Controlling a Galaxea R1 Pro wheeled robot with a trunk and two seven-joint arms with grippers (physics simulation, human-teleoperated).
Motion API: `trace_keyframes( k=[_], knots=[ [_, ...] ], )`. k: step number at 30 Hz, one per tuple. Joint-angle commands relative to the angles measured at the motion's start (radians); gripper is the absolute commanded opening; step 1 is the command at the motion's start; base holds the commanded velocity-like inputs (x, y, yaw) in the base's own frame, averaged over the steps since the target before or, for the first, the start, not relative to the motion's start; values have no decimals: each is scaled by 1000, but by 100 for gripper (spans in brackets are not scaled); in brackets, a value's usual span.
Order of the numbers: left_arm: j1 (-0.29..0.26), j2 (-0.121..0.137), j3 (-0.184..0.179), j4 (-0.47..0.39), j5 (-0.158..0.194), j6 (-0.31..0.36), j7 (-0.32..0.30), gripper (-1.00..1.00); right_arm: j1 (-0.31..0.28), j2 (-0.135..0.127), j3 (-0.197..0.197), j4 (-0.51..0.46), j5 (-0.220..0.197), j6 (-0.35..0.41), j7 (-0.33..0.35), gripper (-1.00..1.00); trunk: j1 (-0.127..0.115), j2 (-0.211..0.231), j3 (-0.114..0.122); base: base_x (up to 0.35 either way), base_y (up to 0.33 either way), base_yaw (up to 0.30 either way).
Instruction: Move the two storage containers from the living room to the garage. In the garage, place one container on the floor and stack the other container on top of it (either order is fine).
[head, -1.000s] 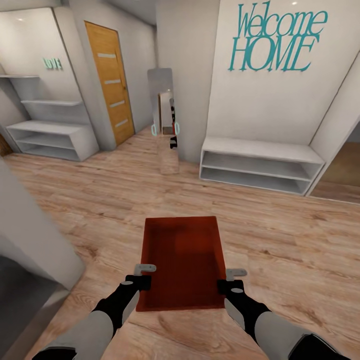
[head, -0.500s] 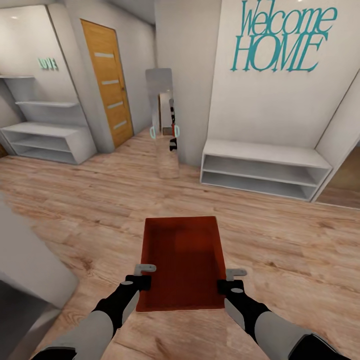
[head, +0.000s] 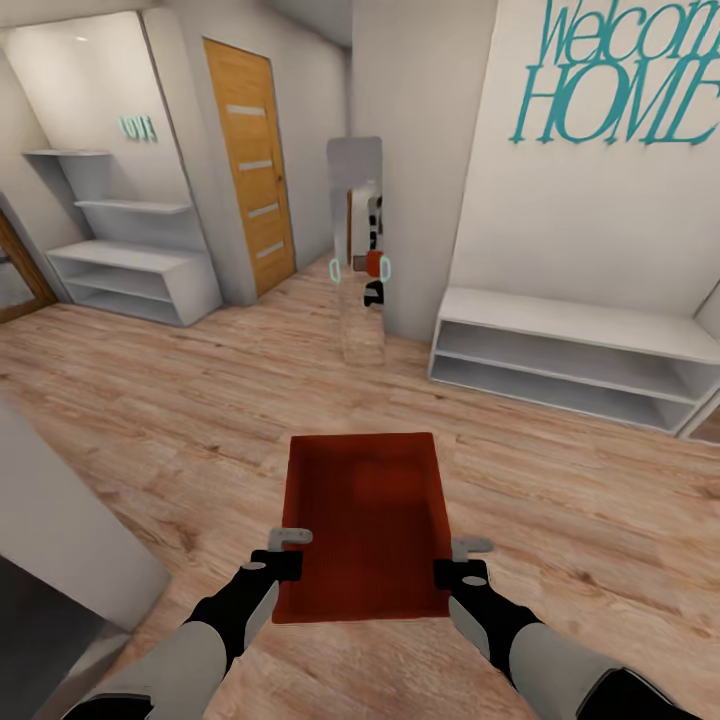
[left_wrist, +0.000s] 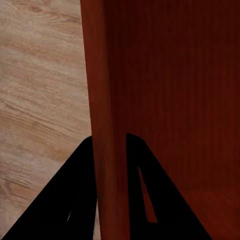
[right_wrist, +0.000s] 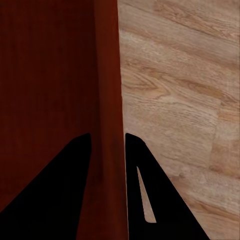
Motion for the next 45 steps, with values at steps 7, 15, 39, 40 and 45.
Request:
trace_keyframes(
  k=[7,15,39,40,45],
  knots=[
    [1,-1,-19,3,2,6,8,-100,-2,-1,-10,-2,14,-3,-12,-100,1,-1,-1,323,0,74],
    [1,-1,-19,4,2,6,8,-100,-2,0,-10,-2,14,-2,-12,-100,1,-1,-1,323,0,50],
    [1,-1,-19,4,2,6,8,-100,-2,-1,-10,-2,14,-2,-12,-100,1,-1,-1,323,0,175],
    [1,-1,-19,4,2,6,8,-100,-2,-1,-10,-2,14,-2,-12,-100,1,-1,-1,323,0,2],
    [1,-1,-19,4,2,6,8,-100,-2,-1,-10,-2,14,-2,-12,-100,1,-1,-1,323,0,0]
  ],
)
